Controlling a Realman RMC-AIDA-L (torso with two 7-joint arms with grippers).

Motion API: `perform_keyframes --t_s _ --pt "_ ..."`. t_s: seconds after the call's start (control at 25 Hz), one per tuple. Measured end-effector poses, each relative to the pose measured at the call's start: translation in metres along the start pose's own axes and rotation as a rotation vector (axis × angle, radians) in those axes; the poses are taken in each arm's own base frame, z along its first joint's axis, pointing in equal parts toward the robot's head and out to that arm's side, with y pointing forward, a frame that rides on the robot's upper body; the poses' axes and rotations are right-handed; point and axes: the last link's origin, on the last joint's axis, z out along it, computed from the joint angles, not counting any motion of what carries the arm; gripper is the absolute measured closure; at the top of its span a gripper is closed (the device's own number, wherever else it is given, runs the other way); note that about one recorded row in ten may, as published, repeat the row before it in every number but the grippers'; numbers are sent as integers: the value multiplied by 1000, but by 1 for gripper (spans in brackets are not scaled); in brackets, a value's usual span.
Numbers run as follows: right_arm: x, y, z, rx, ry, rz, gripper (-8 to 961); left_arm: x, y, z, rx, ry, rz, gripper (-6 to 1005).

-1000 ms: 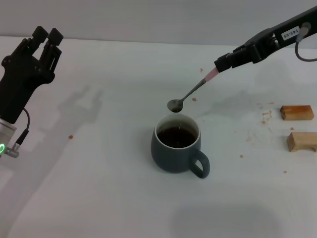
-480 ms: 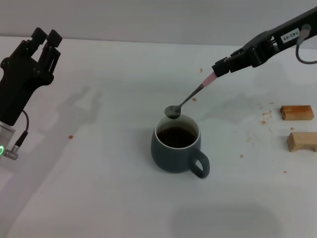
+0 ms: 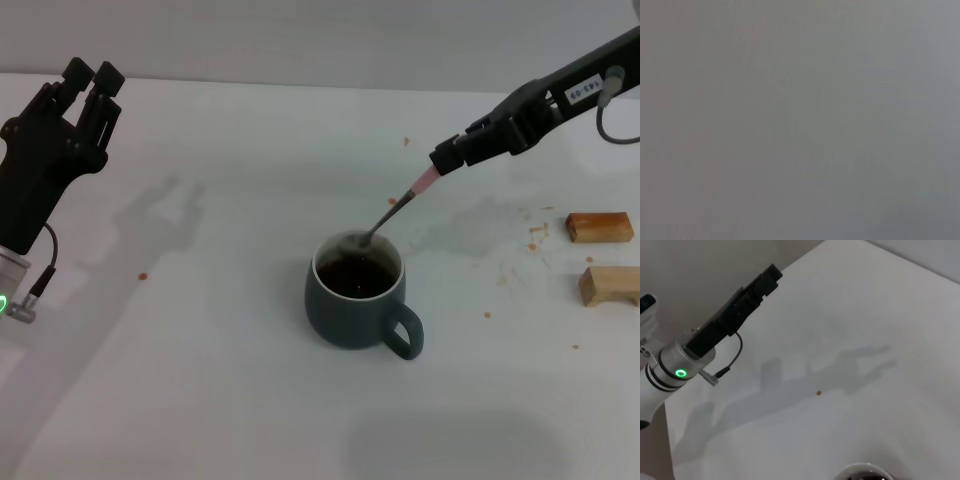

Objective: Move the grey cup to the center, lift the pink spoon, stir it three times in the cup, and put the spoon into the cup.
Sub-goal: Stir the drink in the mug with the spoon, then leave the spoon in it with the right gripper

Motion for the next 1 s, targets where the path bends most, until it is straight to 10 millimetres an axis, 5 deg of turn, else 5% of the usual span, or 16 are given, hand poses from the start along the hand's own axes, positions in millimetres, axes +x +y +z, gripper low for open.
perform_keyframes --t_s 1.0 --pt "17 -7 46 33 123 11 851 -2 2 -2 4 -3 -15 620"
